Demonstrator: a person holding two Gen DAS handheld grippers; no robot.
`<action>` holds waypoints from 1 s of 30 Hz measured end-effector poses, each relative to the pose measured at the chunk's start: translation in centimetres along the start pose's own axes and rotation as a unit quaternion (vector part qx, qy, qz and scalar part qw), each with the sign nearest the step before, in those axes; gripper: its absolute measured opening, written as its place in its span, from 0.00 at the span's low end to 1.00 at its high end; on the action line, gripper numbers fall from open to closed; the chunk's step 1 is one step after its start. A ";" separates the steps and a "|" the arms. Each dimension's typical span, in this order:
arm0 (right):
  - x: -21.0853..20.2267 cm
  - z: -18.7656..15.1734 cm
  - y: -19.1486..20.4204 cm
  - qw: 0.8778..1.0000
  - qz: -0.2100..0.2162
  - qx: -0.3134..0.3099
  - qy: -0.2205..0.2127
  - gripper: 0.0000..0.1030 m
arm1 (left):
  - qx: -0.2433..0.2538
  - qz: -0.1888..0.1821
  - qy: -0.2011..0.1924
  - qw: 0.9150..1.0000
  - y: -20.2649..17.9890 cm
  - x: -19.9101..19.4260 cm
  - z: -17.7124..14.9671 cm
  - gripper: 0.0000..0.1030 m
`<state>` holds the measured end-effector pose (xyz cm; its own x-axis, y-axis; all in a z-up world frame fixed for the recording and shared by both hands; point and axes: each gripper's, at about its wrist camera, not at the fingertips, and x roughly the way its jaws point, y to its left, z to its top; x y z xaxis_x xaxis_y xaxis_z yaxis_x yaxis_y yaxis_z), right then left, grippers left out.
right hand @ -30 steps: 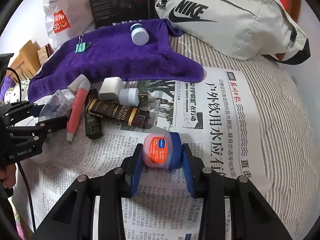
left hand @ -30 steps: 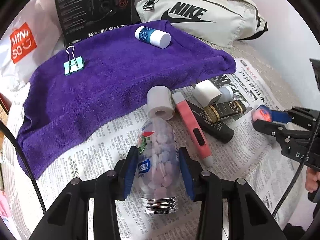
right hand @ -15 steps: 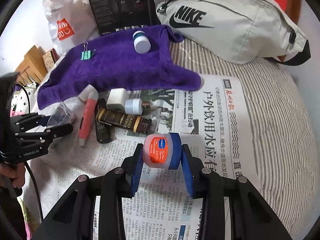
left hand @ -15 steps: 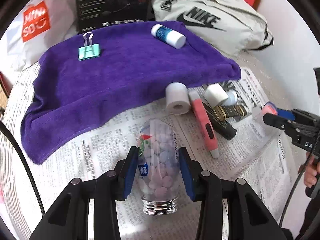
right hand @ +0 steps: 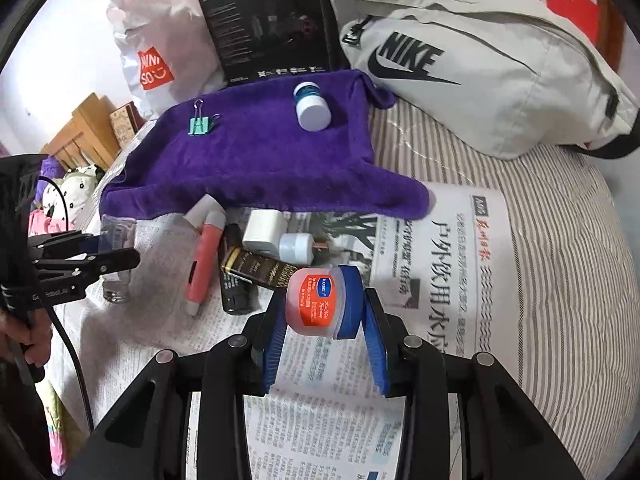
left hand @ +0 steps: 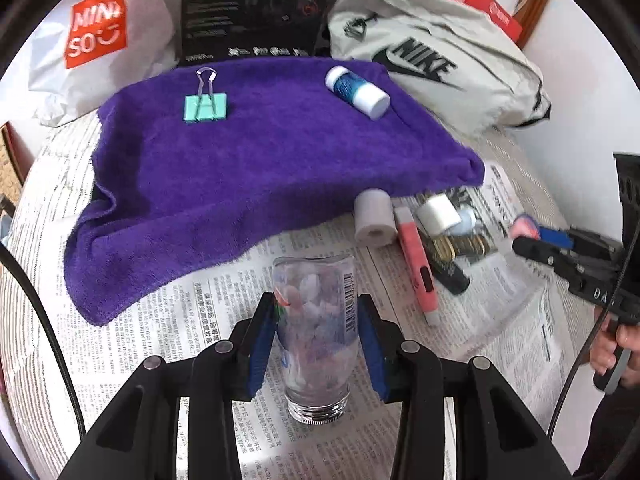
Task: Organize rigid objects
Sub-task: 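Set the pill bottle on the towel with left tool while right tool sets the tin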
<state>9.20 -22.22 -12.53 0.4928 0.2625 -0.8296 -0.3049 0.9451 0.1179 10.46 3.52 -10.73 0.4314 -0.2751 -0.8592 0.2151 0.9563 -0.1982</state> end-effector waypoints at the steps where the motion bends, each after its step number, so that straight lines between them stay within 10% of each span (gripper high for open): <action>1: 0.1 0.0 0.1 1.000 0.002 -0.001 0.001 0.36 | -0.001 -0.005 -0.002 1.000 0.0 -0.2 0.0 0.37; 15: 0.1 1.2 1.2 1.000 0.022 -0.012 -0.005 0.36 | -0.009 -0.023 -0.032 0.999 1.1 -2.6 1.7 0.37; 30: 2.5 9.4 2.5 0.998 0.015 -0.046 -0.026 0.36 | -0.024 -0.016 -0.050 0.998 4.7 -3.0 6.4 0.37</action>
<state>17.35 -17.41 -9.19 0.5240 0.3027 -0.7961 -0.3920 0.9156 0.0902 15.81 8.17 -6.09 0.5115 -0.3117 -0.8007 0.1887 0.9499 -0.2493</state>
